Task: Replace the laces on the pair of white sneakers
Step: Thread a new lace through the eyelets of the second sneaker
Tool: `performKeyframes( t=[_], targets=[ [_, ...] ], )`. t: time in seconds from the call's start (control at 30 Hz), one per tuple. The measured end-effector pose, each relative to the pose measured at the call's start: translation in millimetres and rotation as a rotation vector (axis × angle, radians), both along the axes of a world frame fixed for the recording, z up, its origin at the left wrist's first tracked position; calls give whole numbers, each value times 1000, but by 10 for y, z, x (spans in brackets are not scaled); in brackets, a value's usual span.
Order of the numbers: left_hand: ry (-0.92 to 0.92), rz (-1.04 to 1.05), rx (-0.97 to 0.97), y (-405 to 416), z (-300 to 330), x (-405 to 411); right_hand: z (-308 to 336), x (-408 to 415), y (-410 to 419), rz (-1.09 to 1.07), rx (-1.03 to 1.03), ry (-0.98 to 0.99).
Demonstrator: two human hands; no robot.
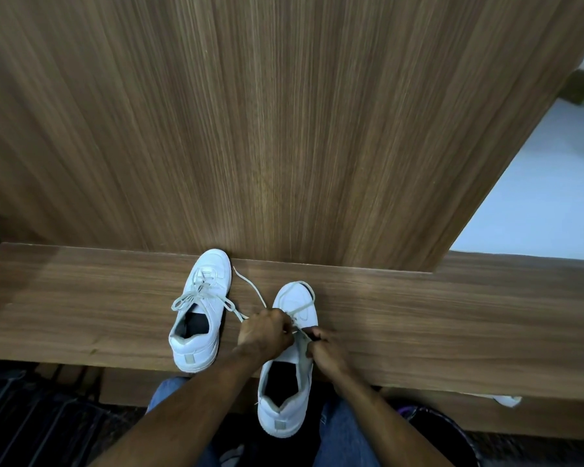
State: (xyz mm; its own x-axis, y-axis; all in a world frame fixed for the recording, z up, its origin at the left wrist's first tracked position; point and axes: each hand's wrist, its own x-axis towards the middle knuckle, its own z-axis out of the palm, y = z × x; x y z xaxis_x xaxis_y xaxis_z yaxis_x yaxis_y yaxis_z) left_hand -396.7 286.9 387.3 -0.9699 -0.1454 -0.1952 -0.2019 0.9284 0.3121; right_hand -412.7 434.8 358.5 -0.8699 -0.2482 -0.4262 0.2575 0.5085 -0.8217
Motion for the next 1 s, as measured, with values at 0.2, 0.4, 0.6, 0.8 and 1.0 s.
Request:
performKeyframes(
  t=[0.2,0.4,0.6,0.8,1.0],
  targets=[
    [28,-193,-146,-13,26,-45,38,7,4,84,19,15],
    [62,-147,-113,28,-11,-57,-64,-60,28,30,-72,-35],
    [107,-53,-96,19,-59,32,-122,-183,-52,102,89,131],
    [120,104,31,-9,-77,124,26,-331,-31,-60,186,260],
    [72,326,201,-84,-59,171,468,-768,450,-745,-235,447]
  ],
)
